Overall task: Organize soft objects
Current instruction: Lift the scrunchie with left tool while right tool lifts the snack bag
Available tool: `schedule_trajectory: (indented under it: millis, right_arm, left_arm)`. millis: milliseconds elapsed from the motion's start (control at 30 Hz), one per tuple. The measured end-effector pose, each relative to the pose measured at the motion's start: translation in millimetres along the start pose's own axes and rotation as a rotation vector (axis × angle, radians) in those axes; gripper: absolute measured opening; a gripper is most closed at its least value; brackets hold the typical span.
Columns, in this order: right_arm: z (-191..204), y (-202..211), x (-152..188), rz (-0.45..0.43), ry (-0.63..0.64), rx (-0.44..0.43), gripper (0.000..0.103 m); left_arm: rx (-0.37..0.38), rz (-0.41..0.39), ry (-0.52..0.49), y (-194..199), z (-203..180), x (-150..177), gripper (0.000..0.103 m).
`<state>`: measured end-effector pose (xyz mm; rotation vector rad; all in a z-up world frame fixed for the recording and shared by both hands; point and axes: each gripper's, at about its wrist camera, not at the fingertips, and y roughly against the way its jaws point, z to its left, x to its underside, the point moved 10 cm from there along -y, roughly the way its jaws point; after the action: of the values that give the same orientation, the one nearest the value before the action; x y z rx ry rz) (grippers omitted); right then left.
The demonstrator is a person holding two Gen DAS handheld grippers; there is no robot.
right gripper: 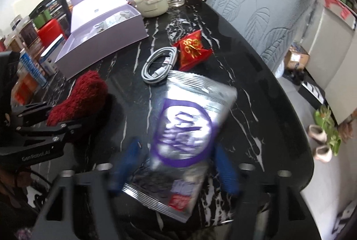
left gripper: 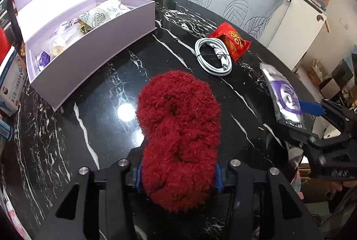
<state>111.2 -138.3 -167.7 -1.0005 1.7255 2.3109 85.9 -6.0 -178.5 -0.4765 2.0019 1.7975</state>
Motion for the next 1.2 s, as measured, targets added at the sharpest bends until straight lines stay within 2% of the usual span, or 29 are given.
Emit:
schedule_trajectory:
  millis: [167,333,367,433,467,500,533,633,800,1200]
  right_arm:
    - [3,-3,4,-0.033,-0.044,0.018,0.085]
    - [-2,-3,4,-0.07,-0.067,0.069,0.085]
    - [-3,-2,4,-0.074,-0.071,0.077,0.082]
    - [-7,-1,4,-0.081,-0.078,0.093,0.061]
    - [-10,0,4,-0.089,-0.081,0.11,0.05]
    - [-12,1,4,-0.094,-0.082,0.121,0.047]
    - [-13,2,3,-0.096,-0.087,0.116,0.045]
    - [-16,4,3,-0.093,-0.108,0.093,0.039]
    - [-14,5,2,-0.084,-0.121,0.051,0.032]
    - [4,9,-3,-0.088,-0.106,-0.017,0.031]
  left_arm:
    - [-0.056,-0.006,-0.029,-8,-2,-6,0.066]
    - [-0.052,-0.026,-0.011,-12,1,-12,0.068]
    - [-0.047,-0.032,-0.005,-11,2,-12,0.068]
    - [-0.032,-0.046,0.016,-11,4,-14,0.068]
    - [-0.037,-0.048,0.018,-13,5,-16,0.062]
    - [-0.049,-0.052,0.015,-11,5,-15,0.047]
    - [-0.068,-0.057,0.015,-10,7,-16,0.045]
    - [-0.06,-0.06,0.029,-10,9,-17,0.04]
    - [-0.032,-0.056,0.047,-7,5,-15,0.04]
    - [-0.031,-0.075,0.073,8,8,-13,0.04]
